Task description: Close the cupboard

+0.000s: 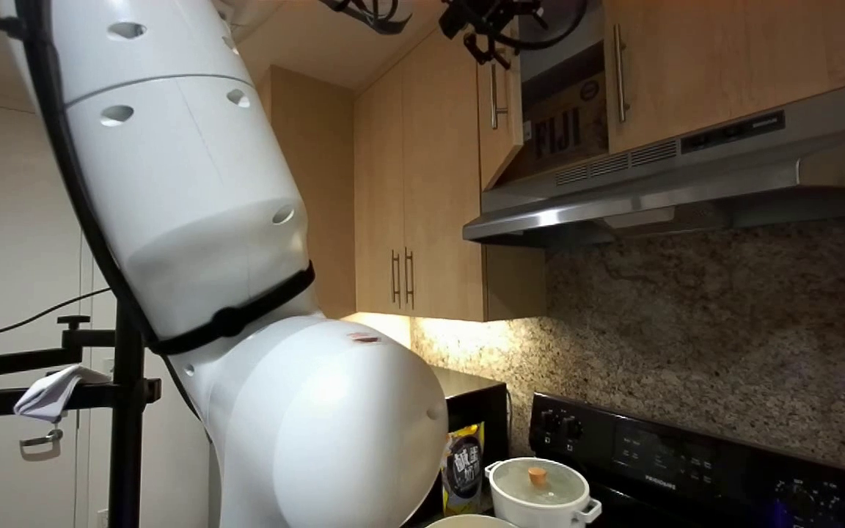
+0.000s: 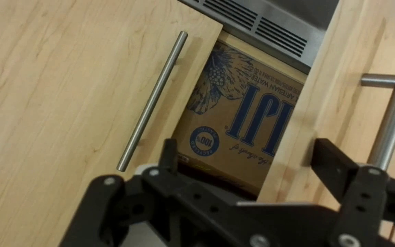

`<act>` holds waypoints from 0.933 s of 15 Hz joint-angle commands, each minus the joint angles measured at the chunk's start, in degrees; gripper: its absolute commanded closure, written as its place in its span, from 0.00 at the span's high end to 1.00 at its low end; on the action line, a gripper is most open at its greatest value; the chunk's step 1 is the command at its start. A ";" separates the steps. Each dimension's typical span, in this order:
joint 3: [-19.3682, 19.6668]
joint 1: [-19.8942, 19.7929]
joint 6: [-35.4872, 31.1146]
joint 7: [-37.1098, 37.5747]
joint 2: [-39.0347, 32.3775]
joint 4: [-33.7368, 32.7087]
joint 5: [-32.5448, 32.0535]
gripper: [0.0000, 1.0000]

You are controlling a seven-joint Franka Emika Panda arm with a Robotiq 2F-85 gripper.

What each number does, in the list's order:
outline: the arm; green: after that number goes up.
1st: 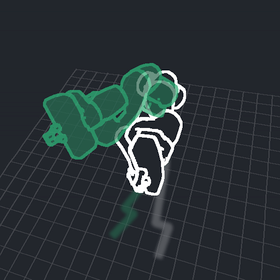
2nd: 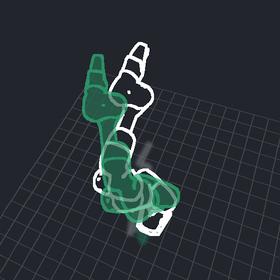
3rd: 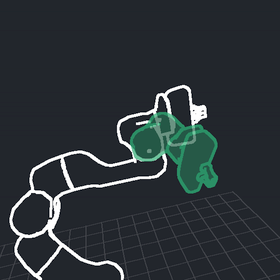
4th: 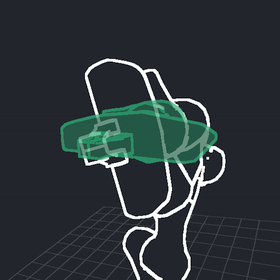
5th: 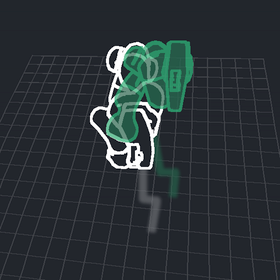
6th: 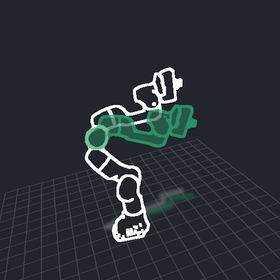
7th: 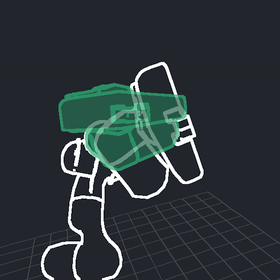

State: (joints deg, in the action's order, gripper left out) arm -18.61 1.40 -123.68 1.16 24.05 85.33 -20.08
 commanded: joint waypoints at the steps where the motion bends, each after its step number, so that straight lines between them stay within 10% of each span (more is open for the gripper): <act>1: 4.62 3.53 -3.65 -3.21 0.86 4.90 3.29 1.00; 14: 12.02 6.43 -18.02 -4.32 -1.68 16.46 12.11 1.00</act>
State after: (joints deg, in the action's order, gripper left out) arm -7.19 8.32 -139.71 -2.43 22.84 100.37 -10.14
